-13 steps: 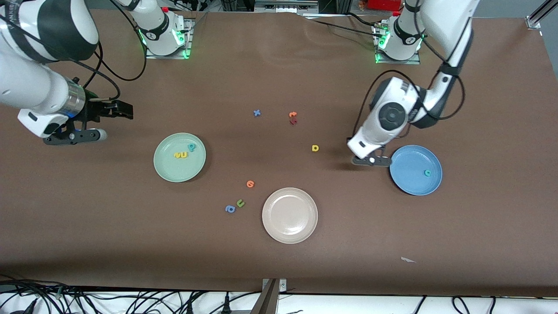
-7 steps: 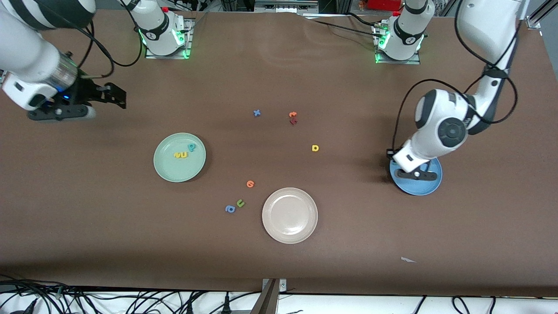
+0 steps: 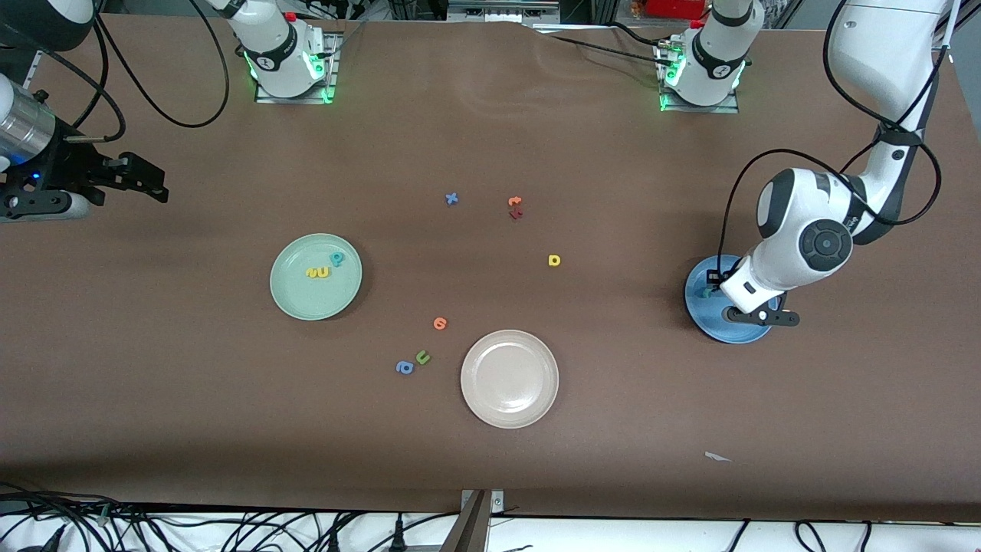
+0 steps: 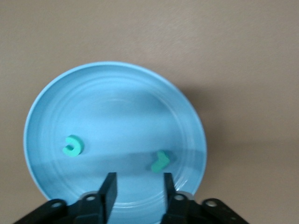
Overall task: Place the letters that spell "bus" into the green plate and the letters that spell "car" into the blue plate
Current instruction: 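Place the teal r in the blue plate while the right gripper retracts, then reach and grasp the yellow a with the left gripper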
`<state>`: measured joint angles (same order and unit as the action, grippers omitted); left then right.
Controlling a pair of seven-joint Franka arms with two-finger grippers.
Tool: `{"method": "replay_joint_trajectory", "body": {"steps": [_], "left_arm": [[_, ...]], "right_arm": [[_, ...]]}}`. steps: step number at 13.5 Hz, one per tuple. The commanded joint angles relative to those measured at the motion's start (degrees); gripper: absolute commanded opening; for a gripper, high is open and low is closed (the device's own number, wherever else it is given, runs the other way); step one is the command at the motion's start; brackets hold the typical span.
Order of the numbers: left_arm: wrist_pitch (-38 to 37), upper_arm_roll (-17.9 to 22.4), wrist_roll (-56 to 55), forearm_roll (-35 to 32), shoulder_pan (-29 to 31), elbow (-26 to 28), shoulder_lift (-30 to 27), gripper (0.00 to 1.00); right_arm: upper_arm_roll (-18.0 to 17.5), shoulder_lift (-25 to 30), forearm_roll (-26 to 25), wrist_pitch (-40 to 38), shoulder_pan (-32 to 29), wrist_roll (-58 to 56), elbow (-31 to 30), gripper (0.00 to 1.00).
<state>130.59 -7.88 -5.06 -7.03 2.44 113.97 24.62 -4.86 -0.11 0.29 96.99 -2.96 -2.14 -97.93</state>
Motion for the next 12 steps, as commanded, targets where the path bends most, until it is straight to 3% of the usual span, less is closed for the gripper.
{"method": "replay_joint_trajectory", "body": {"steps": [1,7,12], "left_arm": [[-0.95,-1.60,-3.10,-1.15,-1.29,-1.56,0.69,0.95],[-0.60,-12.06,-19.01,-1.23,-4.19,-0.68,1.65,0.94],[5.02,-12.33,-32.44,-1.23,-13.33,1.08,3.23,0.92]], "right_arm": [[0.20,-0.59,0.23,2.76,0.50,-0.59,1.52,1.00],[-0.06,-1.82,0.33,5.32,0.58,-0.41,1.52,1.00],[0.03,-1.91,-0.38,5.32,0.49,-1.03,1.52,1.00]]}}
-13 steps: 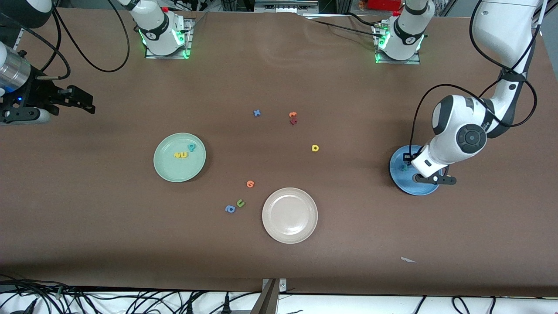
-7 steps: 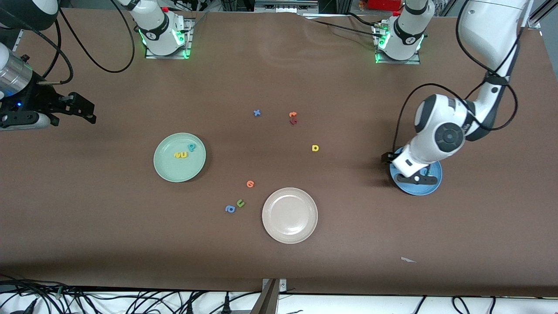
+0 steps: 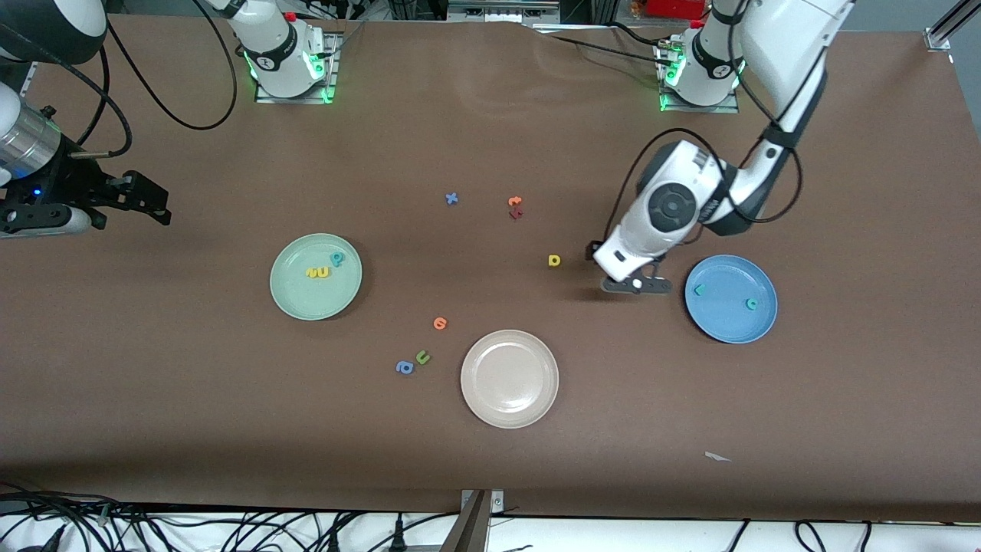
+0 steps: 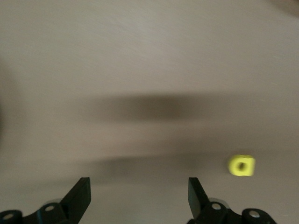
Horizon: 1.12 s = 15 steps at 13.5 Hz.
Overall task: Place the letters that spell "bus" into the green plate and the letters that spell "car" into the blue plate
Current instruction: 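Reach and grasp the yellow a with the left gripper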
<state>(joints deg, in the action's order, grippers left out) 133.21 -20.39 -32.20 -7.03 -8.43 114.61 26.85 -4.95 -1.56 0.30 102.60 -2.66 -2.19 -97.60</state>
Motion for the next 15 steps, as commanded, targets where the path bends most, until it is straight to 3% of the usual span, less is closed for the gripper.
{"method": "replay_joint_trajectory", "body": {"steps": [1,8,13,15], "left_arm": [[3.27,0.26,-9.07,-1.58,-4.38,-0.17,2.23,0.91],[5.04,1.49,-18.34,-2.02,-10.99,-9.92,10.67,0.86],[4.78,1.85,-18.87,-6.59,-10.82,-10.55,12.70,0.79],[4.69,1.85,-18.87,-6.59,-10.73,-10.46,12.70,0.72]], "right_arm": [[-0.05,-0.37,-0.83,-0.38,0.28,-0.98,1.18,1.00],[-0.06,-0.37,-0.74,-0.47,0.29,-0.97,1.18,1.00],[-0.06,-0.37,-0.65,-0.29,0.20,-0.71,1.18,1.00],[0.03,-0.46,-0.39,-0.29,0.11,-0.71,1.18,1.00]]}}
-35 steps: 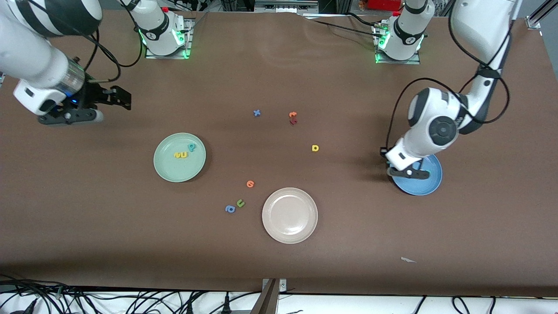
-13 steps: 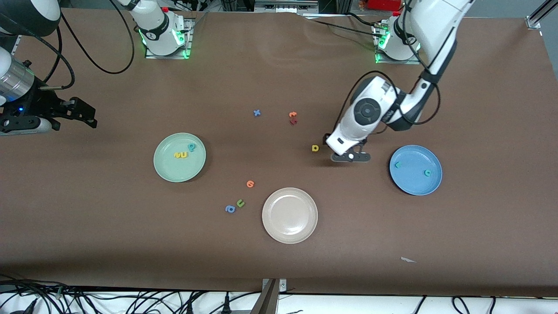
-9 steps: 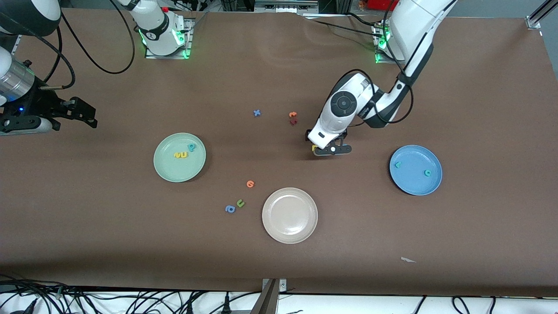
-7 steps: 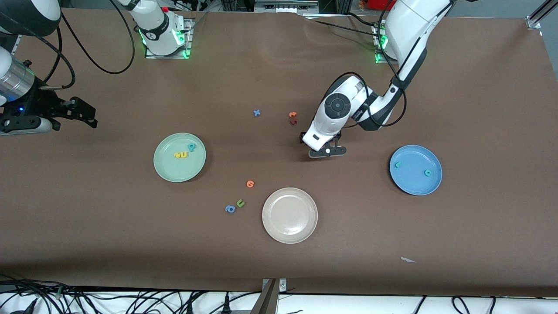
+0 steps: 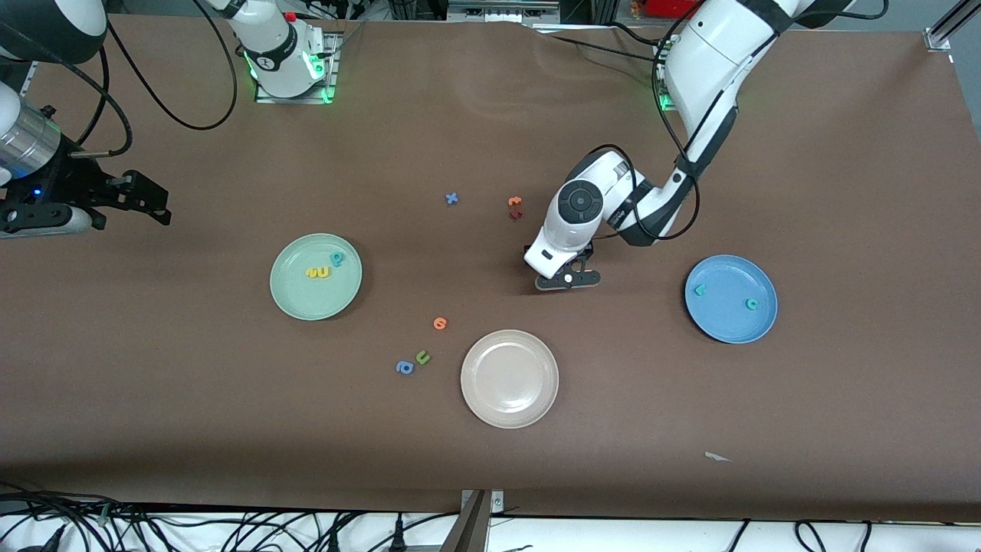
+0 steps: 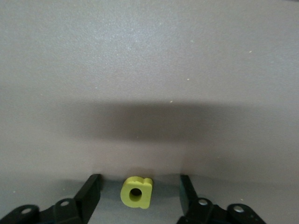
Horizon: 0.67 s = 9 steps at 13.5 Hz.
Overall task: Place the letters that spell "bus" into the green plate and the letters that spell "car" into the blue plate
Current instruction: 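Reach and grasp the yellow a with the left gripper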
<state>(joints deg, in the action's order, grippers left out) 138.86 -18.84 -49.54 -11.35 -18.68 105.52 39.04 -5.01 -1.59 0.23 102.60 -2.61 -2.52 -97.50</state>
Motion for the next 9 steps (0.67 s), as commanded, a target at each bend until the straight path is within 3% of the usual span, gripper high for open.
{"method": "replay_joint_trajectory", "body": {"steps": [1,6,9], "left_arm": [[-1.22,0.21,-1.43,-2.36,-0.48,-1.11,0.51,0.66],[-2.63,0.21,-1.43,-2.36,-0.66,-0.76,0.33,0.54],[-2.63,0.21,-1.43,-2.36,-0.57,-0.76,0.33,0.41]], "right_arm": [[0.09,-0.61,-0.32,-0.29,-0.03,-0.47,1.08,1.00],[0.18,-0.70,-0.23,-0.29,-0.03,-0.82,1.08,1.00],[0.18,-0.70,-0.14,-0.29,-0.03,-0.82,1.08,1.00]]}}
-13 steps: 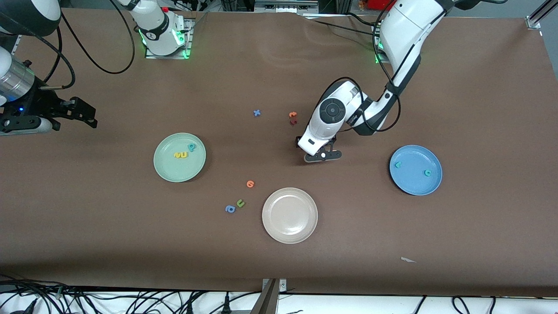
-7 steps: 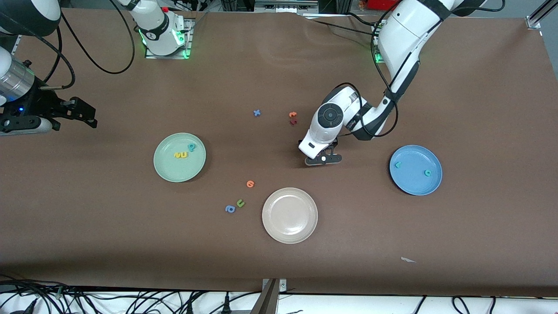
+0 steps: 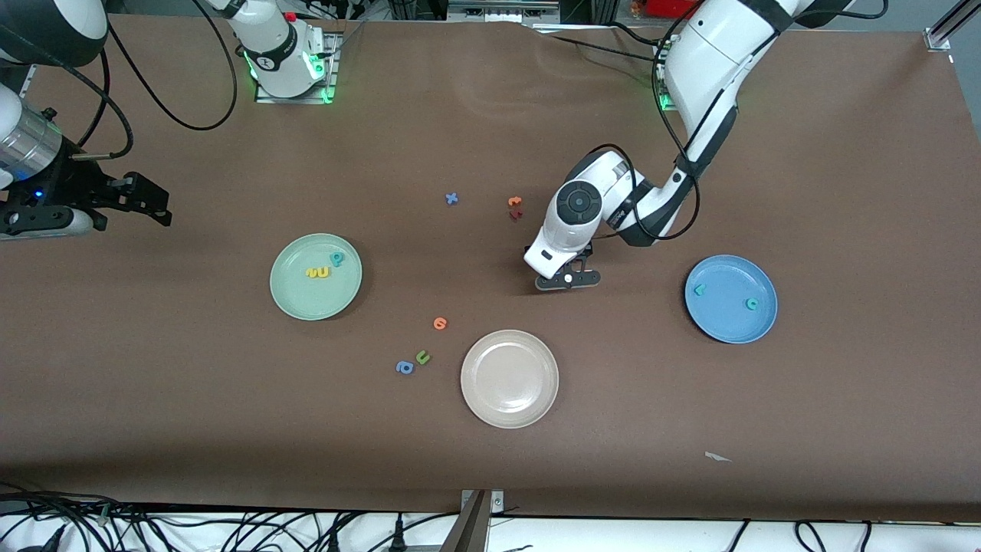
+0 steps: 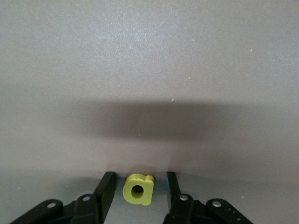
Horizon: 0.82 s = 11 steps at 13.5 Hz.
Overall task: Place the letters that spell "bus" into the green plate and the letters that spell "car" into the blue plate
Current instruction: 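Reach and grasp the yellow a with the left gripper, then carry the yellow a to the blue plate and release it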
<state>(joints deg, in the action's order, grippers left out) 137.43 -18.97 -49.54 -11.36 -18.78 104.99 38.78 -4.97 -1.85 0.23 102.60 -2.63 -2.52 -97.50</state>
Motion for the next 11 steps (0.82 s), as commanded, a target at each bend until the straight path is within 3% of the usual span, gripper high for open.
{"method": "replay_joint_trajectory", "body": {"steps": [1,8,10,11], "left_arm": [[-1.20,0.34,-1.52,-2.35,-0.47,-0.22,0.69,0.38],[-1.20,0.34,-1.08,-2.35,-0.20,-0.22,0.60,0.30],[-2.95,0.43,-1.26,-2.35,0.06,-1.10,0.25,0.18],[-6.70,0.43,-0.65,-2.44,0.67,-2.76,-0.71,0.17]], "right_arm": [[0.13,-0.52,-0.06,-0.29,-0.10,-0.82,1.08,1.00],[0.13,-0.53,-0.41,-0.20,-0.01,-0.82,1.08,1.00],[0.22,-0.44,-0.15,-0.29,-0.01,-0.82,1.08,1.00],[0.13,-0.44,-0.14,-0.38,-0.01,-0.91,1.08,1.00]]}}
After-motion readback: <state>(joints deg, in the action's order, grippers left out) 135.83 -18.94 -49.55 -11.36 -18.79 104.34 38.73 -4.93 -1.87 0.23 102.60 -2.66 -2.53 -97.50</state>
